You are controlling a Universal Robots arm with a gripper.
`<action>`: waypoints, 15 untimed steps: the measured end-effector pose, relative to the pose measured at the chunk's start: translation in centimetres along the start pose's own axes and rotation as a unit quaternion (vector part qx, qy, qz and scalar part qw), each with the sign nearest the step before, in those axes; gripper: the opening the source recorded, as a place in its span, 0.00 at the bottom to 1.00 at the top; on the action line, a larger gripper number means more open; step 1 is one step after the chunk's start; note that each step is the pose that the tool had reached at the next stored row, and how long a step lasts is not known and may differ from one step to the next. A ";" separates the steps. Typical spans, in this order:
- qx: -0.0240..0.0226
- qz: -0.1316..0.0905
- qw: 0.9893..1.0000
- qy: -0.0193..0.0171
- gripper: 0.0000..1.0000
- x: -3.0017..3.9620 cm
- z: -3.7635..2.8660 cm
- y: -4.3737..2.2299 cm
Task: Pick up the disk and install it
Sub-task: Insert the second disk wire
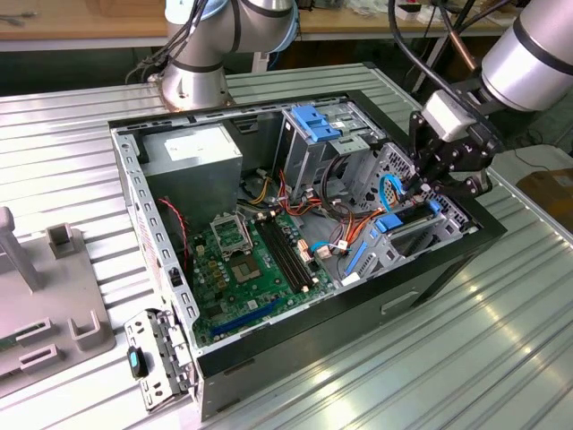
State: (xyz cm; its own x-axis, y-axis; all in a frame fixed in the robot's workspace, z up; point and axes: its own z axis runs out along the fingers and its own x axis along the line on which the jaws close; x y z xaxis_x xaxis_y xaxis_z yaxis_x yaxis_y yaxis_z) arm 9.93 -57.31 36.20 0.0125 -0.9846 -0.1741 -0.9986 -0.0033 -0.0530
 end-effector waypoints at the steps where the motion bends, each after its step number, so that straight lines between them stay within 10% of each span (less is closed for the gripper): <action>1: 0.000 0.000 1.000 0.000 0.16 -0.08 -0.33 -0.02; 15: 0.001 0.000 1.000 -0.001 0.24 -0.02 -0.32 -0.01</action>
State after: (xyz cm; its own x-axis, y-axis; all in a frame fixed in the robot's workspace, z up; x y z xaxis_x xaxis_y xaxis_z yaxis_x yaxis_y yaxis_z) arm 9.92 -57.34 36.52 0.0126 -0.9844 -0.1758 -0.9985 -0.0031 -0.0541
